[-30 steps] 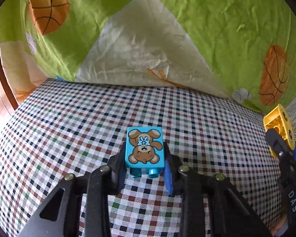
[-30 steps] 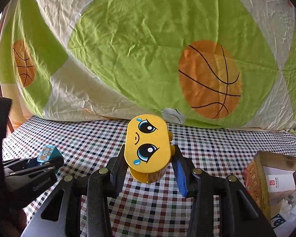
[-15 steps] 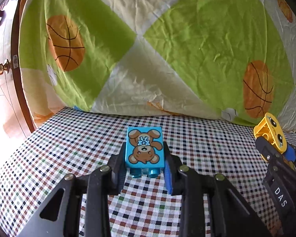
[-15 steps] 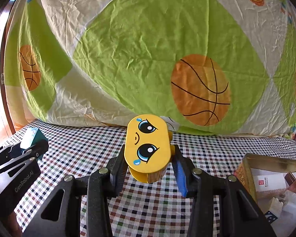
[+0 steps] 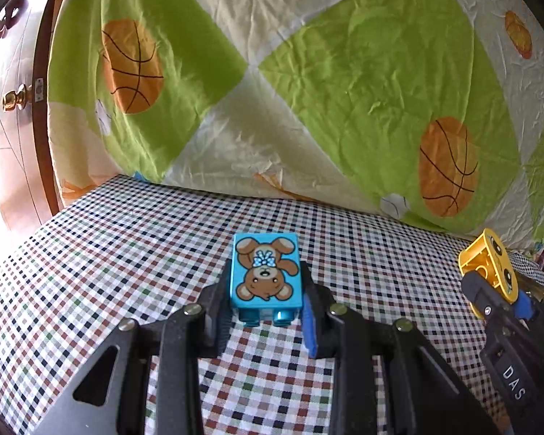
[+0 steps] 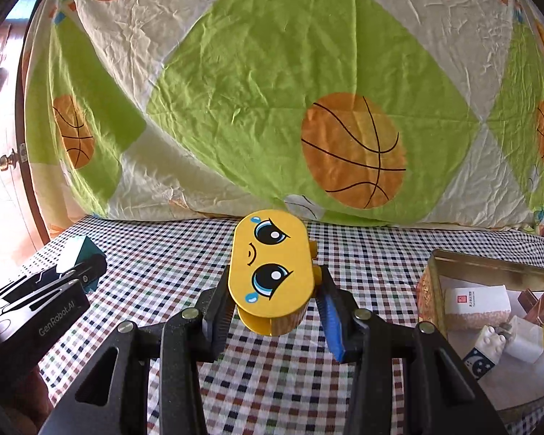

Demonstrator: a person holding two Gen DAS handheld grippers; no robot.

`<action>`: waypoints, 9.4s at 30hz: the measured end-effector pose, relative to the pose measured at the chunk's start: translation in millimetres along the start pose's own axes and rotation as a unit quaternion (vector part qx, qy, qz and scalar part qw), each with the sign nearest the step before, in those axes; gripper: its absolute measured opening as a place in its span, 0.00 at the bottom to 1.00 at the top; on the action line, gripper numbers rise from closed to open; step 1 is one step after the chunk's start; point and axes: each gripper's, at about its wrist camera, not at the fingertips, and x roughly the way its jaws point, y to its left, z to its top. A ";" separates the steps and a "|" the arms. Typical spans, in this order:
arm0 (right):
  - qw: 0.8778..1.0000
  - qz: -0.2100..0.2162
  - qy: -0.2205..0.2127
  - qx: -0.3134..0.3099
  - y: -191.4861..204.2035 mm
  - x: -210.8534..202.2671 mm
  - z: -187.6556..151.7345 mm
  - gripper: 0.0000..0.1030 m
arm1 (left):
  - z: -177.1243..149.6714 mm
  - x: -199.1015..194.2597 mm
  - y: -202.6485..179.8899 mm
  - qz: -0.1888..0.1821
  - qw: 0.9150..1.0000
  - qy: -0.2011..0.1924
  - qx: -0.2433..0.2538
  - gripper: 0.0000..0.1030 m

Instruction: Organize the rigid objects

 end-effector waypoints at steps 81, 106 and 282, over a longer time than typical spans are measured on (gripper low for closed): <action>0.976 -0.211 -0.057 0.000 -287.6 -138.3 -49.2 0.44 | -76.5 -84.6 -300.0 -0.140 0.975 0.004 0.171 0.29; 0.977 -0.212 -0.035 0.005 -307.5 -113.2 -40.8 0.44 | -85.2 -61.4 -350.0 -0.148 0.972 0.027 0.183 0.29; 0.976 -0.190 -0.089 0.066 -268.7 -147.3 -50.2 0.99 | -83.2 -108.4 -263.5 -0.086 0.980 -0.101 0.150 1.00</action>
